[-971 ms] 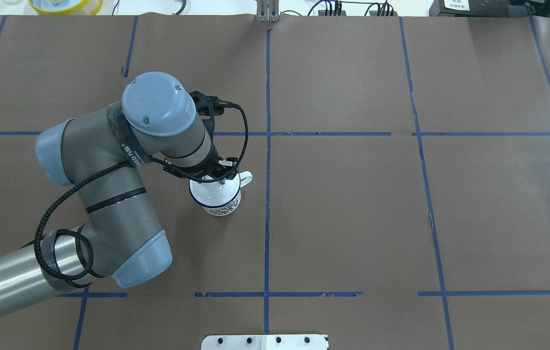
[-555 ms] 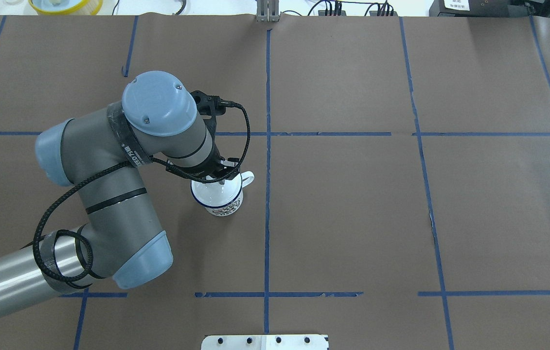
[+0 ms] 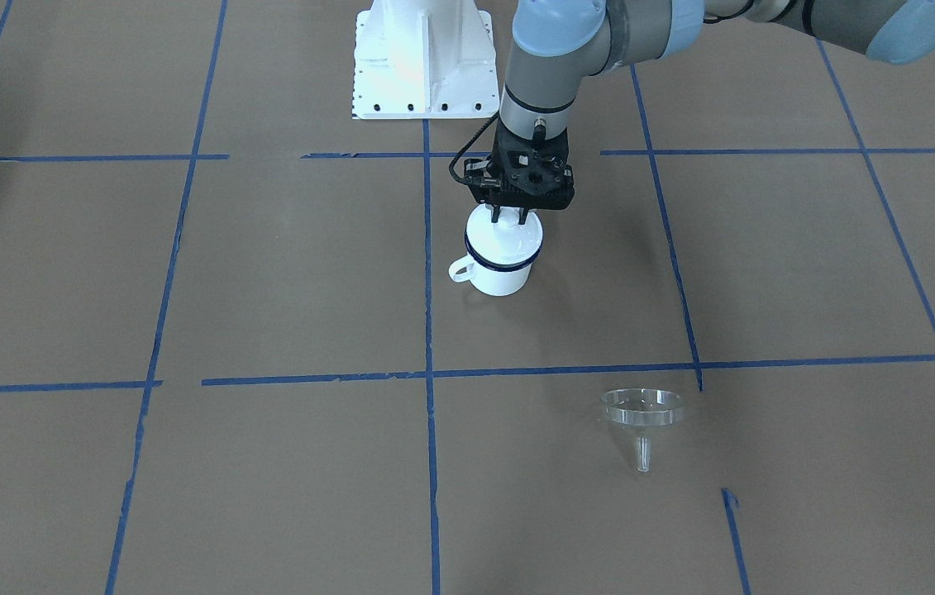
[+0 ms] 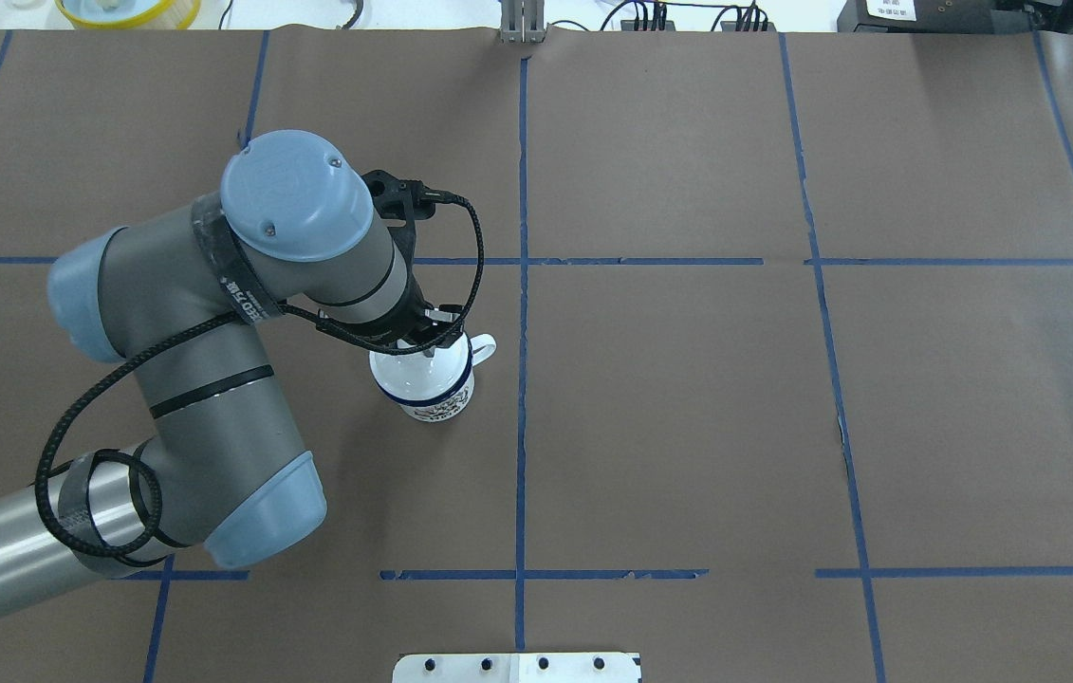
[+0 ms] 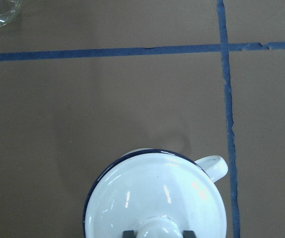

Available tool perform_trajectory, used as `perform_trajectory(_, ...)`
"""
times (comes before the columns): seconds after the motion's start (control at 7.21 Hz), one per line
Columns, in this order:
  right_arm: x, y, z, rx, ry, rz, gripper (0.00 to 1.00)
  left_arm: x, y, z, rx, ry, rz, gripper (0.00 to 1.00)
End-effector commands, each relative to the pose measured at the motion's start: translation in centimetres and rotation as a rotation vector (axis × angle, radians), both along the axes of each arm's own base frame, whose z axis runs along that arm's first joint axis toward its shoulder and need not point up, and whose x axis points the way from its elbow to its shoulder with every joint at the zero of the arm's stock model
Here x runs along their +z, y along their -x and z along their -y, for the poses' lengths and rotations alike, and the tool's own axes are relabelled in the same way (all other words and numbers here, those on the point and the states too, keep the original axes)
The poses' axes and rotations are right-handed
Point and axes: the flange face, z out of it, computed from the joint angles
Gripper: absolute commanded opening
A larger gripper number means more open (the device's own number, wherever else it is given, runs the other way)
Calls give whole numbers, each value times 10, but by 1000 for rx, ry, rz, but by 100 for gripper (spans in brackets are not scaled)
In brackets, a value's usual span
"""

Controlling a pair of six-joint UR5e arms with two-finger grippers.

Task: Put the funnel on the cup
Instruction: 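Lift the lid off the mug and set it down beside the mug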

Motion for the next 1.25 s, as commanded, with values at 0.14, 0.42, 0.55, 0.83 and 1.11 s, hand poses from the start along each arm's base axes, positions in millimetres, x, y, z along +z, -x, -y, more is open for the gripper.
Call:
perform_trajectory(0.14,0,0,1,0,-1,0,100,-1,55,10,-9,-39,45,4)
perform_trajectory(0.42,0,0,0,0,0,0,100,56,77,4,23,-91,60,4)
perform_trajectory(0.55,0,0,0,0,0,0,100,105,84,-1,19,-99,45,1)
perform_trajectory(0.83,0,0,0,0,0,0,100,181,81,-1,18,-114,22,0)
perform_trajectory(1.11,0,0,0,0,0,0,100,206,59,10,30,-83,65,1)
